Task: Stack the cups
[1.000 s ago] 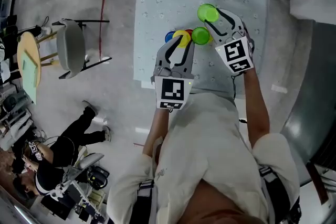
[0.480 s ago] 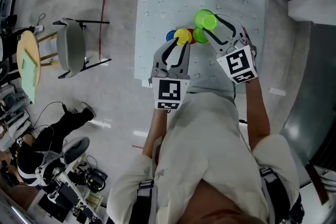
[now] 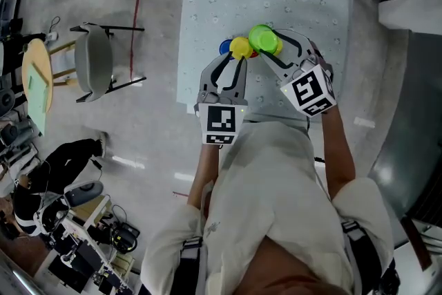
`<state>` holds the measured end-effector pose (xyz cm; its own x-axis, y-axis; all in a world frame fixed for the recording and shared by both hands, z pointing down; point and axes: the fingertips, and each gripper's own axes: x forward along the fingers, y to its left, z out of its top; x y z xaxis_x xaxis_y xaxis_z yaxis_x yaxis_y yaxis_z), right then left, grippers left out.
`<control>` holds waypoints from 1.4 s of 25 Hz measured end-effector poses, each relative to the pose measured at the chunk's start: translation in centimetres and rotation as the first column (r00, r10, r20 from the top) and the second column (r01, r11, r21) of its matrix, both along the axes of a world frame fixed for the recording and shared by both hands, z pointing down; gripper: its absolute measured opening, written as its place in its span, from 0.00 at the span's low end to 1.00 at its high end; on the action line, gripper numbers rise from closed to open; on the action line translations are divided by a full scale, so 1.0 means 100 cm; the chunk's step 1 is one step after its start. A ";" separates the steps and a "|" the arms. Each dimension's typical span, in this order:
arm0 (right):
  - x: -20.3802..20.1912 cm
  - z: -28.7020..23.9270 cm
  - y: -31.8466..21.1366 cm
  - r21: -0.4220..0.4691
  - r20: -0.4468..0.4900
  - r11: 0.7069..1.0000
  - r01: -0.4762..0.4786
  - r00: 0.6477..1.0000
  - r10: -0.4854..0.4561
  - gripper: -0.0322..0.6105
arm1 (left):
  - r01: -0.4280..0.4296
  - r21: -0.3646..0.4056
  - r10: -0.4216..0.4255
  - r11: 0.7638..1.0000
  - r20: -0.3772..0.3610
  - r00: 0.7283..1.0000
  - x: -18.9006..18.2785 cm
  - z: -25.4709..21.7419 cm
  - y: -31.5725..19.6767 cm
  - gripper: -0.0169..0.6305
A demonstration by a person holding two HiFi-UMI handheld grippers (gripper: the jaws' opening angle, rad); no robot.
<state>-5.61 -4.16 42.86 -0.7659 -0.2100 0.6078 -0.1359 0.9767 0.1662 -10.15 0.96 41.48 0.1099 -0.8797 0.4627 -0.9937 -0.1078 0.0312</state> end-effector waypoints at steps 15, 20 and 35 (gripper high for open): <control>-0.007 0.020 0.020 -0.067 -0.054 0.995 0.070 0.996 -0.074 0.40 | 0.004 -0.012 -0.004 1.000 0.000 1.000 -0.003 0.005 0.008 0.19; -0.010 0.020 0.023 -0.077 -0.047 0.994 0.081 0.995 -0.085 0.41 | 0.005 -0.011 -0.005 1.000 0.001 1.000 -0.003 0.004 0.011 0.19; -0.002 0.011 0.022 -0.049 -0.026 0.998 0.025 0.999 -0.026 0.50 | -0.001 0.016 0.001 1.000 0.006 1.000 -0.007 -0.002 0.014 0.19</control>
